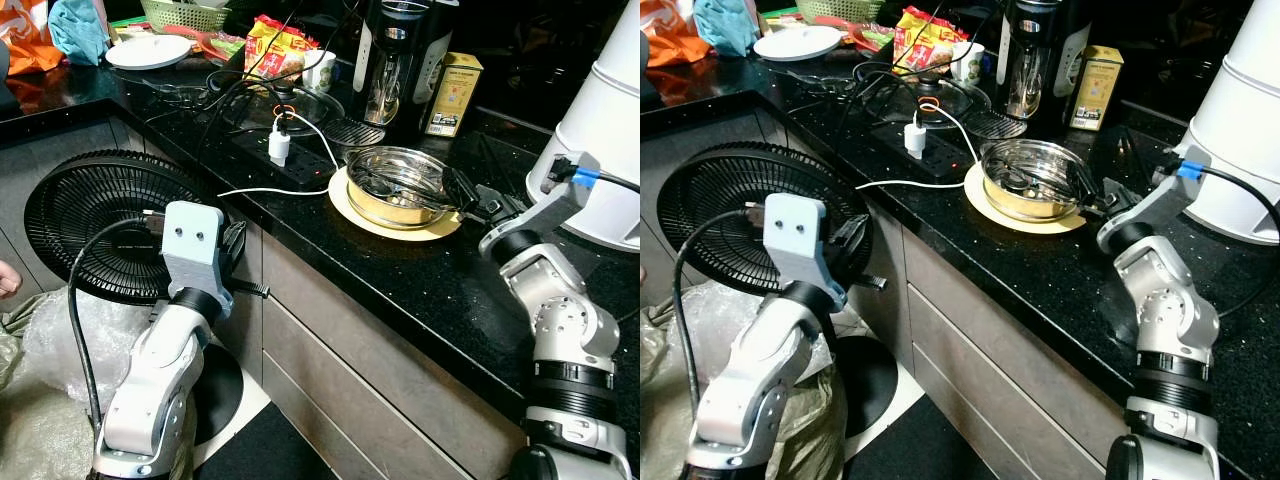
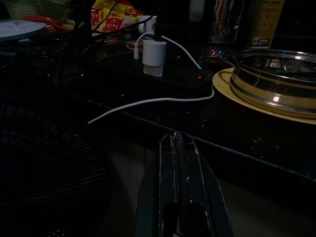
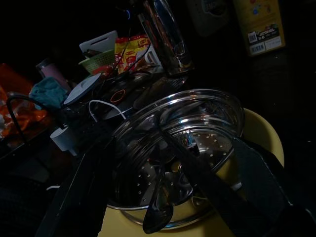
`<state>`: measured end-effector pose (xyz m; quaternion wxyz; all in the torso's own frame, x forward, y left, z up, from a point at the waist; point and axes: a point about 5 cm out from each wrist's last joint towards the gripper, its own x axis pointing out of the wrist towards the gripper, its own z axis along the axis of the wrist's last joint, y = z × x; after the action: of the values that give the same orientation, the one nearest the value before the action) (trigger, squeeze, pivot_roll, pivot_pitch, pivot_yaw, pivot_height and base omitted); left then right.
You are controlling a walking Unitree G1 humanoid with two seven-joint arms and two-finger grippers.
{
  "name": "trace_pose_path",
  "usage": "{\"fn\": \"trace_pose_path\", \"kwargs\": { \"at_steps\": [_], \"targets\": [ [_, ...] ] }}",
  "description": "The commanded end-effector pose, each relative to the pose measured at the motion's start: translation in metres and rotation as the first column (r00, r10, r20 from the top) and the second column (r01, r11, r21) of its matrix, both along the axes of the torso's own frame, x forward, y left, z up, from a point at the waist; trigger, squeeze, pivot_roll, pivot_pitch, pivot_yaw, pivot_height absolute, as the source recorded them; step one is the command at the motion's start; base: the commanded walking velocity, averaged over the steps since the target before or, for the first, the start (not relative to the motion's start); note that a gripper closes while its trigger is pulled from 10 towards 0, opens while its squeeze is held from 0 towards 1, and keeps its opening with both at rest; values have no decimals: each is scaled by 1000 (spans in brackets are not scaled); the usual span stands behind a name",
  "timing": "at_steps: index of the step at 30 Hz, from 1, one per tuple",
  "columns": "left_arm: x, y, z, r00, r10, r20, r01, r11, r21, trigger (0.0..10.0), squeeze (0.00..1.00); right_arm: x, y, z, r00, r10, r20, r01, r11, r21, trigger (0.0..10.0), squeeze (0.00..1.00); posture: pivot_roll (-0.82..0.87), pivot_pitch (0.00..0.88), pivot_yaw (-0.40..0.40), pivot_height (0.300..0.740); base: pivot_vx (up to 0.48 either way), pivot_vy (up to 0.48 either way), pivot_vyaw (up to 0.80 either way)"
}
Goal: Kitchen organization
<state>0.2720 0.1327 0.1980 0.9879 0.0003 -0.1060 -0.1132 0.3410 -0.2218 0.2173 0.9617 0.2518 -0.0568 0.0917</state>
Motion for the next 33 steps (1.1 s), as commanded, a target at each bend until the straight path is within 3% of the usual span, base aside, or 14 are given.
{"fn": "trace_pose_path", "kwargs": {
  "at_steps": [1,12,16,23,33],
  "targets": [
    [0,-4,1,1000,-9,-2,9,1000,2,10000,0,1,-1,-1,1000,-23,-2,23,1000,-10,10000,0,58,0,-77,740,0,0,0],
    [0,-2,2,1000,-2,1,2,1000,-2,10000,0,3,-8,-6,996,-89,-25,88,995,-48,10000,0,59,0,-79,740,0,0,0],
    [0,-3,2,1000,-4,1,4,1000,-3,10000,0,-1,-18,-17,991,-123,-59,118,990,-71,10000,0,55,0,-76,740,0,0,0],
    [0,-3,2,1000,-3,1,3,1000,-3,10000,0,-2,-24,-25,983,-154,-97,149,988,-48,10000,0,54,0,-75,740,0,0,0],
    [1,-2,2,1000,-2,0,2,1000,-1,10000,0,-3,-23,-32,979,-156,-132,147,986,-73,10000,0,56,0,-76,740,0,0,0]
  ]
}}
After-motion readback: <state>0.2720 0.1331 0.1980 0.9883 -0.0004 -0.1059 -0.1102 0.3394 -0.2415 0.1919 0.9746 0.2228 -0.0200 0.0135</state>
